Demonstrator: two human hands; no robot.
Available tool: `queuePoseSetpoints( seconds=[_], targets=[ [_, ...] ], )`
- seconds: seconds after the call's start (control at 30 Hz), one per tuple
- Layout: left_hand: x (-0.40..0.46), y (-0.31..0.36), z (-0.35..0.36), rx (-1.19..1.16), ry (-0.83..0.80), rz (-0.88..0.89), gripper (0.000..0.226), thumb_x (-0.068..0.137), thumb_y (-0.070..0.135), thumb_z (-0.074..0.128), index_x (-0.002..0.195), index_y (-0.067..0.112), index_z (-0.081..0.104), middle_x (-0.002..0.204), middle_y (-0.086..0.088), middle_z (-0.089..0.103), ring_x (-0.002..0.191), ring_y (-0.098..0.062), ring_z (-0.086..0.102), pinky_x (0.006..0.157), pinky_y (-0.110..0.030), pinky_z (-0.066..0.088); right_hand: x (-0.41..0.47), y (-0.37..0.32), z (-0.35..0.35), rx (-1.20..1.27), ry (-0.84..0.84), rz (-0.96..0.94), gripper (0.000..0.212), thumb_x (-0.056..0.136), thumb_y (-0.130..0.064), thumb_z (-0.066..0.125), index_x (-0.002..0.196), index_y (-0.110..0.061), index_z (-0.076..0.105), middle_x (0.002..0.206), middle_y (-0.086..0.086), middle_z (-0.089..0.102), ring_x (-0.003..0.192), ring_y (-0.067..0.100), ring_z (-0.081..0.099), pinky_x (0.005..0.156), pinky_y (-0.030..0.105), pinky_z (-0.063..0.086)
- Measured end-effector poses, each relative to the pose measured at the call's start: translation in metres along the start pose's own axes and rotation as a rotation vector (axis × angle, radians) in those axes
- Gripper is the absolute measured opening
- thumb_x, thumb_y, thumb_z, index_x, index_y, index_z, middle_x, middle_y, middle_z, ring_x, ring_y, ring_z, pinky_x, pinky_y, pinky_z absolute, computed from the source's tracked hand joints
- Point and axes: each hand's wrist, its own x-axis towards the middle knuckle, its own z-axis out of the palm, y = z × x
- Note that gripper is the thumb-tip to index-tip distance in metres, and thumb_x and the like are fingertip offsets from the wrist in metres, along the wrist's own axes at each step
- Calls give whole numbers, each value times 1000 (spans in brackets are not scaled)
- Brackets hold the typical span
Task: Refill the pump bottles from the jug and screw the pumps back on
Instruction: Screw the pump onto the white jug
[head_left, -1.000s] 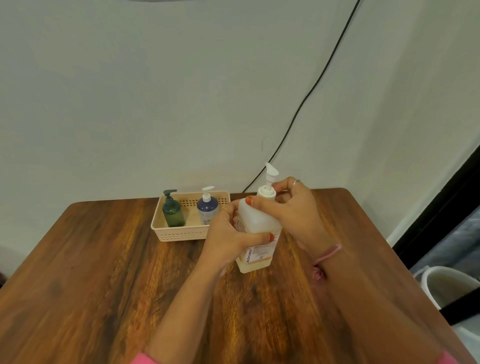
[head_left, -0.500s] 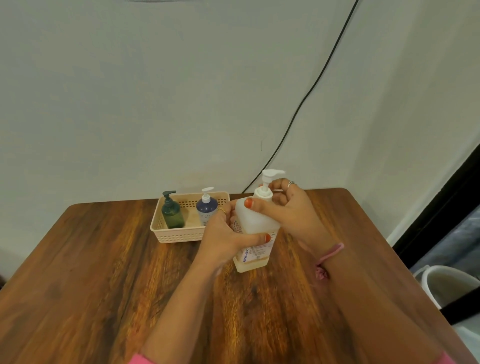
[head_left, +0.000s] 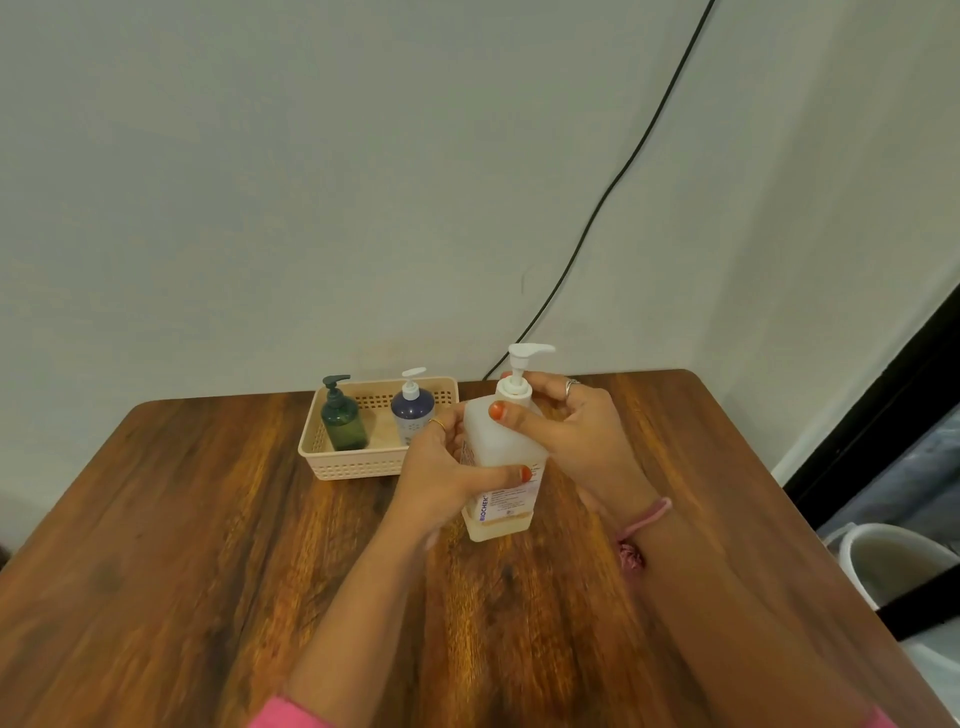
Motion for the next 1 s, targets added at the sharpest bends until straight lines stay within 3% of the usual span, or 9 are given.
queuePoseSetpoints(
  seconds=[0.13, 0.27, 0.4, 0.53, 0.63, 0.8, 1.0],
  targets=[
    [2, -3, -2, 8, -31, 0, 78, 50, 18, 94, 118, 33, 58, 114, 6, 69, 107, -14, 66, 86, -42, 59, 1, 7, -11, 75, -106, 62, 46, 70, -14, 79, 114, -14, 65, 109, 0, 72, 103, 17, 67, 83, 36, 57],
    [7, -12, -1, -68, -2, -12, 74, 53, 10, 92, 115, 33, 58, 114, 2, 70, 108, -17, 67, 89, -46, 57, -8, 24, -24, 157, -139, 218, 73, 68, -33, 76, 134, -17, 49, 130, 1, 60, 115, 14, 61, 94, 39, 52],
    [15, -24, 4, -81, 45, 8, 83, 52, 12, 94, 124, 31, 56, 122, 4, 66, 115, -12, 62, 93, -41, 55, -19, 43, -25, 200, -126, 248, 49, 79, -26, 65, 127, -22, 56, 115, -6, 69, 104, 13, 67, 78, 30, 57],
    [30, -37, 13, -106, 116, 28, 81, 57, 10, 91, 122, 31, 47, 122, 10, 61, 114, -3, 59, 94, -27, 53, -9, 61, -26, 264, -76, 268, 45, 84, -20, 63, 128, -20, 56, 117, -2, 68, 106, 16, 66, 81, 33, 57],
    [45, -46, 21, -62, 132, 35, 68, 66, 13, 88, 112, 37, 44, 123, 10, 59, 117, -5, 57, 99, -31, 51, 6, 76, -28, 244, -43, 262, 46, 85, -22, 63, 130, -20, 55, 120, -4, 66, 109, 14, 64, 86, 35, 55],
    [76, -65, 34, -63, 96, 7, 65, 81, 10, 76, 134, 21, 42, 138, 2, 53, 129, -11, 49, 105, -37, 47, 39, 107, -35, 207, -9, 267, 45, 88, -23, 64, 132, -23, 53, 125, -2, 64, 114, 17, 61, 94, 41, 52],
    [121, -80, 43, 39, 73, -38, 60, 91, 14, 65, 144, 23, 40, 134, 0, 57, 124, -13, 54, 103, -39, 49, 77, 141, -41, 171, 22, 299, 50, 87, -31, 62, 135, -27, 50, 124, -4, 63, 112, 15, 62, 95, 40, 52]
  ],
)
